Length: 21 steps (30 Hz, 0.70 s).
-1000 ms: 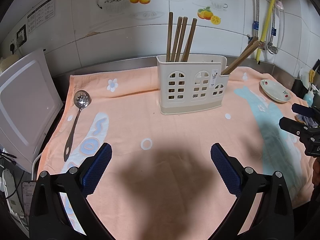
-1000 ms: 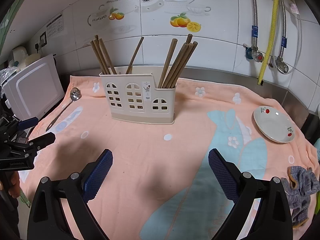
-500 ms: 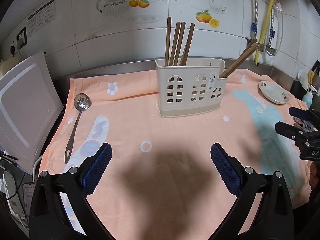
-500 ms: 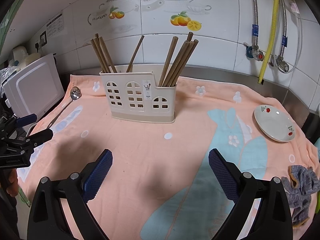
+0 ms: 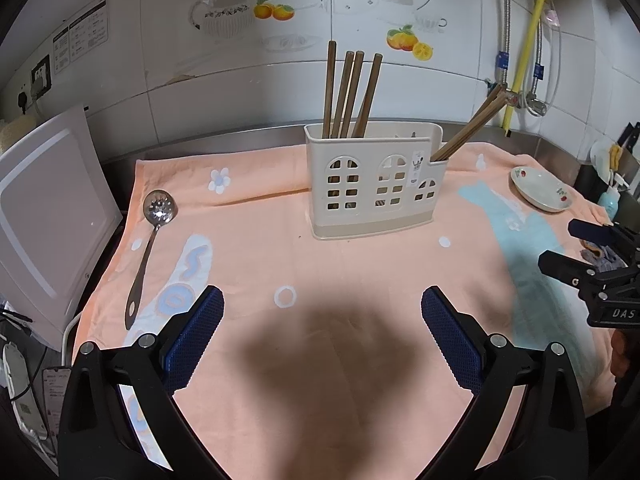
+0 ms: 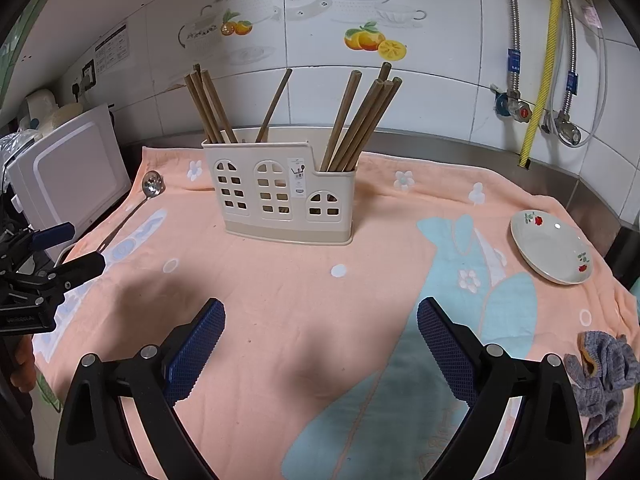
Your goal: Organize utensils
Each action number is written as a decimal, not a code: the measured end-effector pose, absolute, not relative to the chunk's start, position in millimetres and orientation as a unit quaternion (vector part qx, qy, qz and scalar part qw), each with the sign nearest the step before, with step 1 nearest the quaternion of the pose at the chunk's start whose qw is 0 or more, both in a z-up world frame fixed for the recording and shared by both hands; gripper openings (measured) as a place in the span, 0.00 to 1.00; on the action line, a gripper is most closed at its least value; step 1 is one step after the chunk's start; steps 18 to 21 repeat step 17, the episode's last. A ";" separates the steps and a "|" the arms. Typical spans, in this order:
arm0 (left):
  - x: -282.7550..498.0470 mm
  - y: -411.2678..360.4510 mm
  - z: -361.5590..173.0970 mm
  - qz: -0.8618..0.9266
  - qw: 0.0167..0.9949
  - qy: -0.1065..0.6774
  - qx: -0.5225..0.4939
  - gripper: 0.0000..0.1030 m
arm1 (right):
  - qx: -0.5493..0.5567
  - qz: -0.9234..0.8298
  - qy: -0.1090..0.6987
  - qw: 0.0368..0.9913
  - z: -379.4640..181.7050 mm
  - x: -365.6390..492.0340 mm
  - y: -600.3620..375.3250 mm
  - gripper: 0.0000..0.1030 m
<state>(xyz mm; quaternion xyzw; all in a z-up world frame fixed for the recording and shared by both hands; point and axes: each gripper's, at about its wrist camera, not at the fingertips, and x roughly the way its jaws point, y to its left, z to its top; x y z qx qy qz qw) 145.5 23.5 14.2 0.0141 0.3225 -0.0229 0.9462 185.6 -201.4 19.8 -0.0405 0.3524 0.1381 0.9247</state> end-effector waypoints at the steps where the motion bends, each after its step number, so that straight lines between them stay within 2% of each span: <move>1: 144.6 24.0 14.7 -0.021 0.947 0.320 0.014 0.95 | -0.041 0.138 0.352 0.925 19.9 185.4 -200.6 0.91; 21: 148.5 27.7 13.7 -0.026 0.946 0.324 0.008 0.95 | -0.040 0.137 0.359 0.922 14.1 187.0 -203.7 0.91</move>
